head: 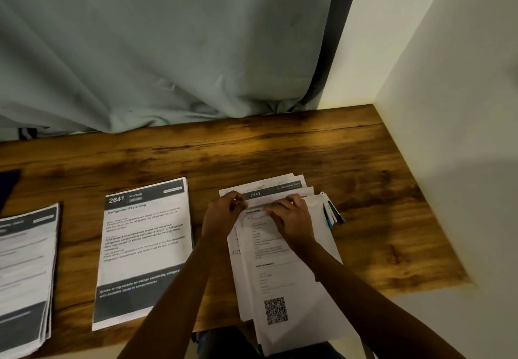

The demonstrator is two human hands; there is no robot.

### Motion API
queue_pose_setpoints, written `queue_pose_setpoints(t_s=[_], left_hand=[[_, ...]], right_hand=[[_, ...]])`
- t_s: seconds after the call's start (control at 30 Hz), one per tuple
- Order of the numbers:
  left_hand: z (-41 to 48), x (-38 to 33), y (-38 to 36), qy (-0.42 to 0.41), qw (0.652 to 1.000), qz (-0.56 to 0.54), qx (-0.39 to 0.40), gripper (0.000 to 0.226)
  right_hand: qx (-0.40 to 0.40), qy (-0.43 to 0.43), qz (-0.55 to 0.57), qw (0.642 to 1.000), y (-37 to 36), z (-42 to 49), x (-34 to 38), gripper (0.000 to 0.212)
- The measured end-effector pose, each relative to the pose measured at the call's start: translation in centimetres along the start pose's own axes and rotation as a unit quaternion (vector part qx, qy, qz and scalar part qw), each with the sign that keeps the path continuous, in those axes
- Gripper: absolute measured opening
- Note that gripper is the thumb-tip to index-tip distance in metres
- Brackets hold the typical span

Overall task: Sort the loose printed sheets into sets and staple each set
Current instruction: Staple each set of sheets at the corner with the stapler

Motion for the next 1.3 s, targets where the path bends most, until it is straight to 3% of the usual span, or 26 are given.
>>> queue_pose_setpoints(t_s=[0.3, 0.43, 0.53, 0.77, 1.1, 1.2, 1.3], left_hand=[[-0.8, -1.8, 1.1, -0.016, 0.993, -0.097, -0.062, 0.013], [-1.6, -1.6, 0.2, 0.015, 0.971, -0.236, -0.009, 0.006], [-2.3, -1.8, -0.5, 0.005, 0.96, -0.278, 0.028, 0.008], [-3.9, -2.8, -1.7, -0.056, 0.97, -0.211, 0.105, 0.025], [-4.4, -3.1, -2.0, -0.176, 0.982, -0.053, 0.042, 0.014], [-4.9, -4.0, -1.5, -0.194, 0.977, -0.083, 0.037, 0.018], [-4.8, -3.9, 0.4, -0.162, 0.973, -0.162, -0.024, 0.041]], right_hand=[[-0.071, 0.01, 0.018, 0.997, 1.8, -1.6, 0.0, 0.047], [-0.092, -0.019, -0.007, 0.996, 1.9, -2.4, -0.8, 0.029], [-0.095, -0.026, -0.021, 0.995, 1.8, -2.2, -1.0, 0.025], [-0.077, -0.022, -0.016, 0.997, 1.4, -1.5, -0.6, 0.034], [-0.082, 0.012, -0.026, 0.996, 1.6, -0.7, 0.0, 0.028], [-0.082, 0.018, -0.028, 0.996, 2.0, -0.6, 0.3, 0.026], [-0.085, 0.014, -0.028, 0.996, 2.3, -1.1, 0.0, 0.022]])
Point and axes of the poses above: each hand's wrist, its own z-axis towards the middle knuckle, its own y-axis out of the back of the hand, x = y × z, the point moved 9 cm from there along z, towards the middle knuckle, and after that the axes turned 7 degrees about -z, right-handed, at the moved point
